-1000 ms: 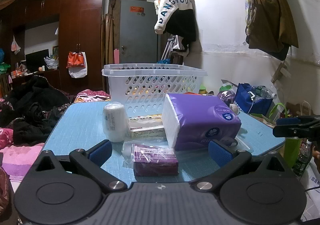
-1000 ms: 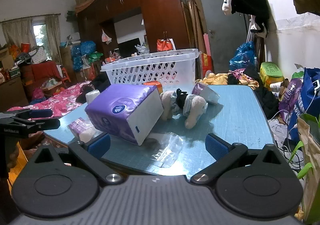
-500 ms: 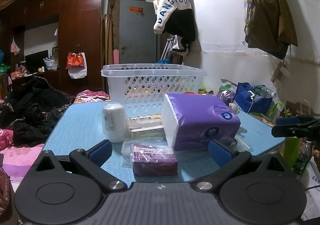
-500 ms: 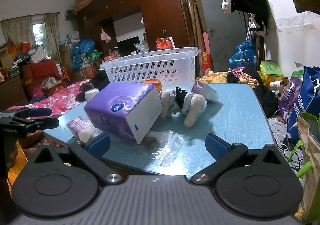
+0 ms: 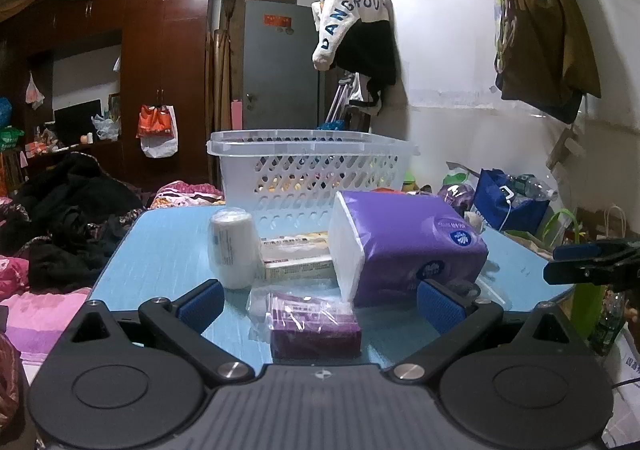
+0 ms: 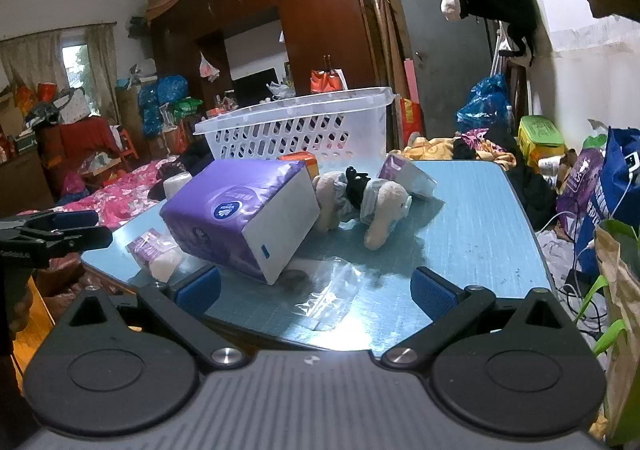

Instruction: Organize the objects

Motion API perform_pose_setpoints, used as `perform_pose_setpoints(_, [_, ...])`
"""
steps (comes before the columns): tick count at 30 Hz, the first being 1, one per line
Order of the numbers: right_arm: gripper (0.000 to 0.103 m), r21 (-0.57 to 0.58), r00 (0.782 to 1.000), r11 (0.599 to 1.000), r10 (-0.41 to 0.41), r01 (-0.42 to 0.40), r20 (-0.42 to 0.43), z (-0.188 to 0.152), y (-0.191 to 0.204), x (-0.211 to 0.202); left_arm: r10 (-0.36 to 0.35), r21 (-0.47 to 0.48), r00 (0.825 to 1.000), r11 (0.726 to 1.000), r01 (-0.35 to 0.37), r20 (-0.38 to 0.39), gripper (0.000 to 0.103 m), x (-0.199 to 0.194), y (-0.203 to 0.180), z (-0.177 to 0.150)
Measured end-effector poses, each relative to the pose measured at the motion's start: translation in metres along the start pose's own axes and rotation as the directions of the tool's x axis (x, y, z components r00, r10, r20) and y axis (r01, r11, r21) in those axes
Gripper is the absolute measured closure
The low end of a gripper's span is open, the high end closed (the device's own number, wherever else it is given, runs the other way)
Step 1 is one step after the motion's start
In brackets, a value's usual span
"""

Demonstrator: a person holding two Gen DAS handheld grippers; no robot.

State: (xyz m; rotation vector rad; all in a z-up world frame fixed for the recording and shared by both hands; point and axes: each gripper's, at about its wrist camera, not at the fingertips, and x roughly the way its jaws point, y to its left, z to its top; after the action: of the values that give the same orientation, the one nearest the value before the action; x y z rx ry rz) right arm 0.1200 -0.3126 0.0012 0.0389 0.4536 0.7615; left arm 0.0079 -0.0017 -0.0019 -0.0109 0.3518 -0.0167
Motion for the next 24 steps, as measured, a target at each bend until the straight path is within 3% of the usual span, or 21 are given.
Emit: perform_pose_setpoints(24, [0.0,-0.011,1.0,1.0,-0.007,0.007,-0.019,0.0,0.0019,0.0024,0.017,0.01,1.0,1.0,-0.017,0.012,0.0,0.0007,-0.0027,0.001])
